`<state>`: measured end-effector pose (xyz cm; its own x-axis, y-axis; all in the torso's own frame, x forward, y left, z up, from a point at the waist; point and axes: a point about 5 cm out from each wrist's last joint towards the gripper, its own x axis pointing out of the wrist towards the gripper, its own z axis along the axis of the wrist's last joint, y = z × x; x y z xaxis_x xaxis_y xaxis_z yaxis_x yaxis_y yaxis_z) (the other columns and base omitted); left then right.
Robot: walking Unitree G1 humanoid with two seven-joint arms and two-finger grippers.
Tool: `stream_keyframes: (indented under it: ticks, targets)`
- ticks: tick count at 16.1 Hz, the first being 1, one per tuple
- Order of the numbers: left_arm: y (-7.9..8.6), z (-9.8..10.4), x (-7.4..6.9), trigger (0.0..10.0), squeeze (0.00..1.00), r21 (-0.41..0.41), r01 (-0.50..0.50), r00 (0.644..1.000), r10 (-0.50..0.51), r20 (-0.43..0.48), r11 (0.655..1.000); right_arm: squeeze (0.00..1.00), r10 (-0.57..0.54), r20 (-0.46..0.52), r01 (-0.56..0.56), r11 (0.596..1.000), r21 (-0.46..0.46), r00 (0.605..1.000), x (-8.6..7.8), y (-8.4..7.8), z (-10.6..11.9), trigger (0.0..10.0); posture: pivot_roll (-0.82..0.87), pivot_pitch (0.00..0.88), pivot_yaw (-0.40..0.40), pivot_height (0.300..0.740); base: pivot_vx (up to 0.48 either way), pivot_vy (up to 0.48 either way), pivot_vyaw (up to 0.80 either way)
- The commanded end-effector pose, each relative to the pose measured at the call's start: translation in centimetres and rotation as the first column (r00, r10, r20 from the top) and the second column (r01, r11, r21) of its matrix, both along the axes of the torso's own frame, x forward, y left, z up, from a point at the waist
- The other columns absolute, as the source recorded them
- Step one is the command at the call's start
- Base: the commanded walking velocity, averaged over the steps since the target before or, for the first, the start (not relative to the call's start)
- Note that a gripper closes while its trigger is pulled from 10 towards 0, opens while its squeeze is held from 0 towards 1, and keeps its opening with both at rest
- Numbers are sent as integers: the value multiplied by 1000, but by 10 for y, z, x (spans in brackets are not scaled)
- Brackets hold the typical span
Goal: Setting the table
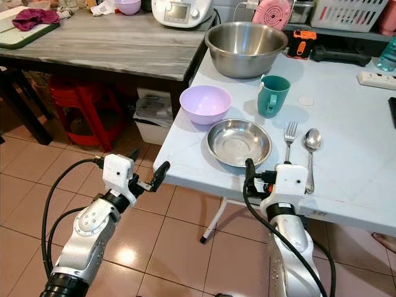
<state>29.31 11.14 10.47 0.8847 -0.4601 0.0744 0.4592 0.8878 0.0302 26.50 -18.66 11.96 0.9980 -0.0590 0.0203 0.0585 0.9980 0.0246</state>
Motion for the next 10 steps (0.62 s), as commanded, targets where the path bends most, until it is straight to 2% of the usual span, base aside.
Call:
stream_keyframes:
  ticks: [1, 4, 7, 10]
  targets:
    - [0, -6, -5, 10000, 0, 33, 43, 999, -42, -18, 999, 0, -11, 16, 11, 1000, 4, 1000, 0, -4, 7, 10000, -108, 124, 35, 740, 0, 0, 0]
    - [-5, -8, -13, 10000, 0, 113, 129, 992, -129, -2, 985, 0, -33, 20, 32, 998, 56, 999, 10, -10, 21, 10000, -109, 130, 37, 740, 0, 0, 0]
    - [-5, -7, -13, 10000, 0, 112, 126, 992, -126, -3, 986, 0, -64, 11, 63, 995, 73, 998, 16, -19, 25, 10000, -109, 136, 36, 740, 0, 0, 0]
    - [-5, -7, -12, 10000, 0, 106, 118, 993, -118, -6, 987, 0, -69, -1, 69, 997, 36, 998, 22, -24, 30, 10000, -109, 139, 35, 740, 0, 0, 0]
